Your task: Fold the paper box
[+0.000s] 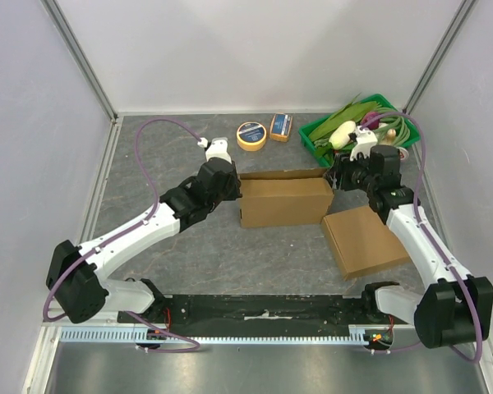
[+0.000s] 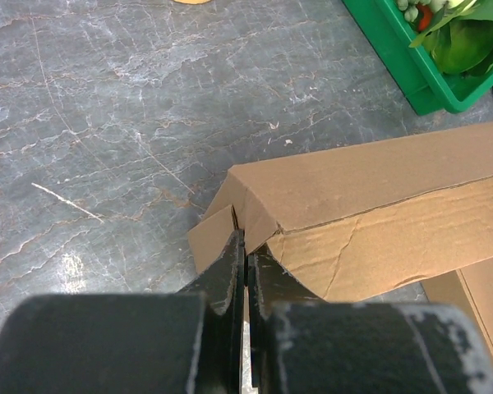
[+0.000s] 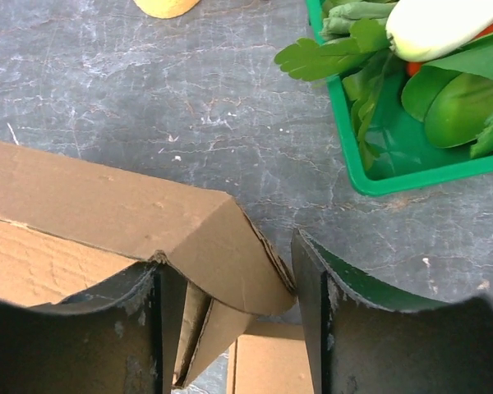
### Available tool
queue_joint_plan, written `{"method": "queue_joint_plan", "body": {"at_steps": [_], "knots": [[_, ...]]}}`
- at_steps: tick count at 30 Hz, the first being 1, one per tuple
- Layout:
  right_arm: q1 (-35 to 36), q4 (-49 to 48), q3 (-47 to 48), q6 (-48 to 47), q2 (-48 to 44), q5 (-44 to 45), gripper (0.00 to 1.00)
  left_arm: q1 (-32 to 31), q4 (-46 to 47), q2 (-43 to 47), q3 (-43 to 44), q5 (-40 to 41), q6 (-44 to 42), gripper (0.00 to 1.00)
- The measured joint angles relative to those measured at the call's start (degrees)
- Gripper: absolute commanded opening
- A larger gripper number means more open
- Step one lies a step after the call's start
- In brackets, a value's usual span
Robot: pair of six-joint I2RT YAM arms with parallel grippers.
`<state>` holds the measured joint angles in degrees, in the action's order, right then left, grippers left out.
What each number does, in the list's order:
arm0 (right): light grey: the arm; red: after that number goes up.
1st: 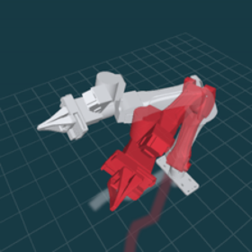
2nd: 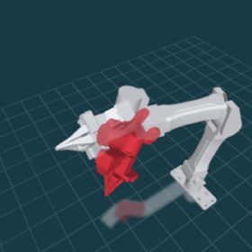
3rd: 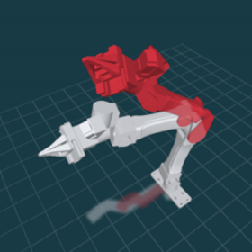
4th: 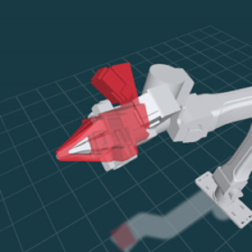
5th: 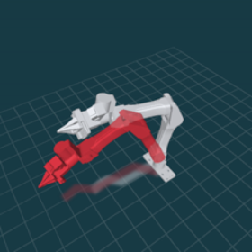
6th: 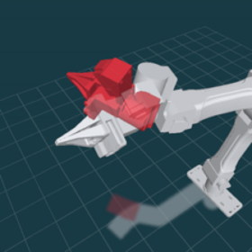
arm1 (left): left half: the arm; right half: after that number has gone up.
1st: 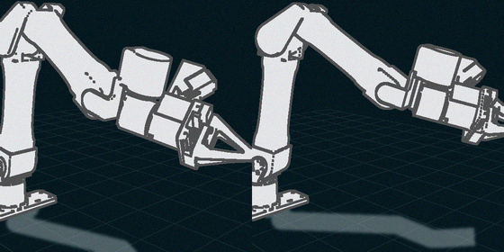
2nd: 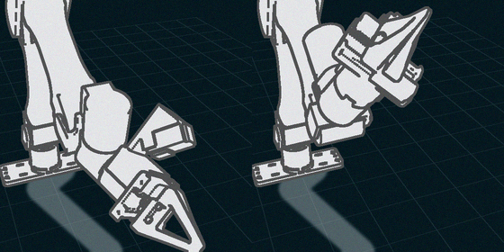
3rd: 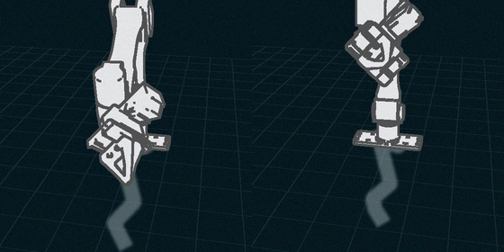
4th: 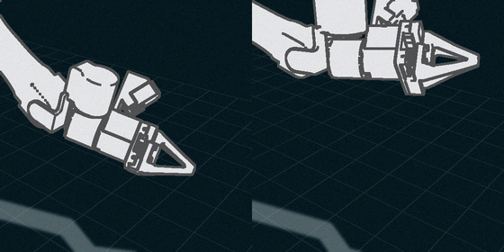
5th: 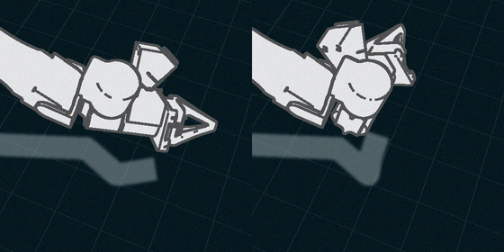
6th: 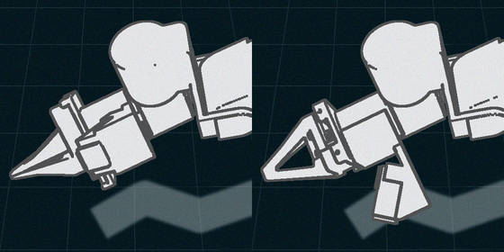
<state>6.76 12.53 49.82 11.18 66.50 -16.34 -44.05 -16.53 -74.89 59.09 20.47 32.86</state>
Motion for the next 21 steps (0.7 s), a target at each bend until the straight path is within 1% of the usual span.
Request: {"method": "queue_joint_plan", "body": {"at_steps": [3, 7, 8, 11, 12, 15, 21], "knots": [[1.2, -2.4, -2.0, 1.5, -0.6, -0.3, 0.49, 0.0, -0.1, 0.6, -0.5, 0.0, 0.0, 0.02], [6.1, -5.1, -3.4, 4.1, -0.1, 0.0, 0.48, 0.8, -0.2, 2.5, -2.1, 0.2, -0.2, 0.02], [7.5, -5.4, -3.4, 4.4, 0.2, 0.5, 0.49, 1.1, -0.5, 3.3, -2.6, 0.5, -0.3, 0.02], [9.9, -4.7, -2.0, 5.6, 1.3, 1.1, 0.59, 2.0, -1.4, 5.9, -4.3, 0.7, -0.5, 0.02], [10.4, -3.8, -1.1, 6.0, 1.8, 1.1, 0.66, 2.1, -1.5, 6.6, -4.8, 0.7, -0.5, 0.02], [11.0, 0.7, 1.5, 6.4, 2.0, 2.6, 0.73, 2.1, -1.5, 7.4, -5.5, 0.5, -0.6, 0.02], [11.1, 14.5, 11.2, 3.1, 2.0, 8.0, 0.72, 2.2, -1.3, 7.3, -5.5, 0.4, -0.9, 0.02]]}}
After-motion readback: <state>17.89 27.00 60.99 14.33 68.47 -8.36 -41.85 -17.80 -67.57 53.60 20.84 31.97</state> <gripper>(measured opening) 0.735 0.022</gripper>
